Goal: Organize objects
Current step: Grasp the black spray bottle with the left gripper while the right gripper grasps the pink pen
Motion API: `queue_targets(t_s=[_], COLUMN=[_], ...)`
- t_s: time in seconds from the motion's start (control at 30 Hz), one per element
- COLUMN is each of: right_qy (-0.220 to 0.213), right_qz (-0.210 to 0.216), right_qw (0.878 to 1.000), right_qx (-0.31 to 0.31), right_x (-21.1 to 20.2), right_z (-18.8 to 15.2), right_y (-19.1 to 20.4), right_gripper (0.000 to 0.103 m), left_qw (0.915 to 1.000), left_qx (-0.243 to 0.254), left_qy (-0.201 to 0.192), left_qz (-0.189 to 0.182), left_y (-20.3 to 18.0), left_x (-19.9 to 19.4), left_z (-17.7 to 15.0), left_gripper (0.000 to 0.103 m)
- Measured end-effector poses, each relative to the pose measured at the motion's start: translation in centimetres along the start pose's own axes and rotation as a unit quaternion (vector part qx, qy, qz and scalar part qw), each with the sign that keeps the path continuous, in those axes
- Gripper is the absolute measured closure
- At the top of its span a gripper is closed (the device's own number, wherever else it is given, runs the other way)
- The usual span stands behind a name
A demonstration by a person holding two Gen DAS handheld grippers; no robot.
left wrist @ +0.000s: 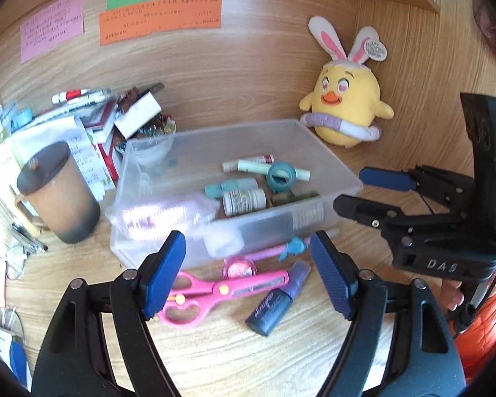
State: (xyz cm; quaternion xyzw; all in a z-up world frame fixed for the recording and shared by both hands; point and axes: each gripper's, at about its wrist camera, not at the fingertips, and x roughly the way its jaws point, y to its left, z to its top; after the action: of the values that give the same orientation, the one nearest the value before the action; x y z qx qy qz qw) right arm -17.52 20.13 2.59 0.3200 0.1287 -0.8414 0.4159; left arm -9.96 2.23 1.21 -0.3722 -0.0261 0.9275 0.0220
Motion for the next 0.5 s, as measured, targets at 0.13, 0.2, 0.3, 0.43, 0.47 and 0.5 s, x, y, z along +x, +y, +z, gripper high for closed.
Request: queue_targets(t_s=[0.13, 0.2, 0.3, 0.43, 0.47, 0.5], right_qy=[0.017, 0.028, 0.045, 0.055, 0.057, 0.058], right_qz=[0.006, 0.008, 0.008, 0.009, 0.009, 0.008], right_qw=[1.0, 1.0, 0.999, 0.998, 0.998, 0.998], right_qx=[-0.004, -0.008, -0.01, -0.007, -0.007, -0.008], right_x=[0.3, 0.7, 1.5, 2.1, 2.2, 2.3], right_z=[-1.3, -2.0, -2.7, -3.3, -3.4, -3.4], right_y=[0.3, 0.5, 0.6, 0.5, 0.5, 0.5], right_gripper=[0.049, 0.049, 0.049, 0.049, 0.049, 0.049], left_qw=[0.9993, 0.9982, 0.9963, 0.9943, 0.9941, 0.9938], left_qx=[-0.005, -0.006, 0.0, 0.011, 0.014, 0.015], left_qy=[0.034, 0.055, 0.081, 0.098, 0.099, 0.101], left_qz=[-0.012, -0.023, -0.03, -0.041, -0.043, -0.046], left_y=[0.0, -0.1, -0.4, -1.3, -1.5, -1.6], left_x=[1.3, 2.1, 3.4, 4.6, 4.8, 5.0], left_z=[-2.0, -2.9, -4.0, -4.6, -4.6, -4.6], left_gripper=[0.034, 0.039, 0.048, 0.056, 0.059, 0.064])
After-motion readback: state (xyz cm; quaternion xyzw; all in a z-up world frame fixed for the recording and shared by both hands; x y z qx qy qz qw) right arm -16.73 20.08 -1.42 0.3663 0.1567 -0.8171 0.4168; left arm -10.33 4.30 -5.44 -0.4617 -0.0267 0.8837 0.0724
